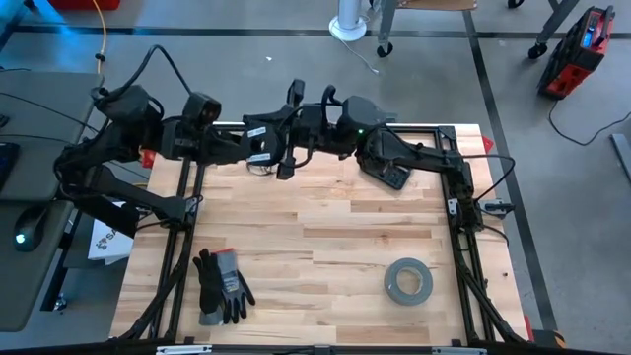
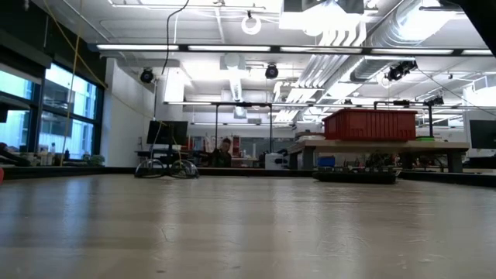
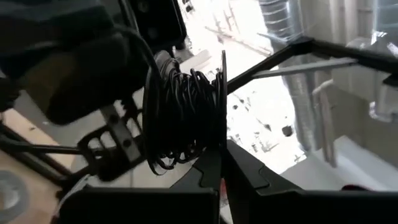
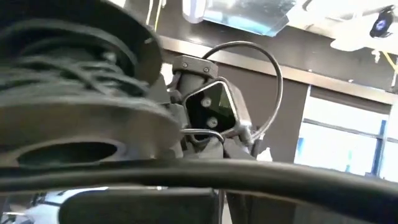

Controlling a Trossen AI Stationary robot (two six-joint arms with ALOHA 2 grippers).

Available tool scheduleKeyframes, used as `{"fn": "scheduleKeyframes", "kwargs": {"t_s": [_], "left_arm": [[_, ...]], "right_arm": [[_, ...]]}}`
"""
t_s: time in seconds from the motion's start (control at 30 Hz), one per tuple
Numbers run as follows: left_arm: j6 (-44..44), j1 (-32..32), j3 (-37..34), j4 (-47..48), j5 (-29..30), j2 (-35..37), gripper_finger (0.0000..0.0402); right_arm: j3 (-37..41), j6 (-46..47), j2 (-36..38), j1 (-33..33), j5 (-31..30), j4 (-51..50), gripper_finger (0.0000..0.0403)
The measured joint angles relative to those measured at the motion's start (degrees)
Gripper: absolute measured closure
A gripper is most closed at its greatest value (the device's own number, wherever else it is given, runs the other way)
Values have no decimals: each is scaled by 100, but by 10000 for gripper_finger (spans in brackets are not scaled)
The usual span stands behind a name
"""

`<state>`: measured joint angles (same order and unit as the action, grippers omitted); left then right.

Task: Coil cords
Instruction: Coil the black wire on the black spool

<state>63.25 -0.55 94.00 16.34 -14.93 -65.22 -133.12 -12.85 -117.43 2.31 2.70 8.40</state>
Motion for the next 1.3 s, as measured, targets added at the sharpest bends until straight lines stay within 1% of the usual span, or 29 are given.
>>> {"fn": "scheduleKeyframes", "kwargs": {"t_s": [0.13,0.27,0.37,0.43,0.57,0.63,0.8,0.97,1.2,1.27,1.3], "left_arm": [[-184,-1,0,429,3,98,401],[-374,1,0,1066,6,239,401],[-694,3,0,1496,208,340,401],[-973,8,-7,1720,374,367,401],[-1747,29,-9,2311,644,375,401],[-2268,27,-9,2523,842,384,401],[-3736,26,-9,2922,1684,389,401],[-5231,-40,-9,2985,2662,416,401],[-6871,-289,-9,2908,4157,414,401],[-7239,-397,-9,2774,4441,412,401],[-7372,-451,-9,2636,4484,410,401]], "right_arm": [[0,38,8,85,155,-162,403],[0,-241,70,196,186,-476,403],[0,-283,152,295,331,-793,403],[0,-215,205,376,488,-957,403],[1,-113,269,456,511,-1373,403],[0,-113,303,476,513,-1511,403],[2,-162,448,489,447,-2056,403],[2,-243,551,491,314,-2345,403],[0,-59,624,489,301,-2464,403],[0,-62,643,489,233,-2489,403],[-1,-62,648,489,154,-2496,403]]}}
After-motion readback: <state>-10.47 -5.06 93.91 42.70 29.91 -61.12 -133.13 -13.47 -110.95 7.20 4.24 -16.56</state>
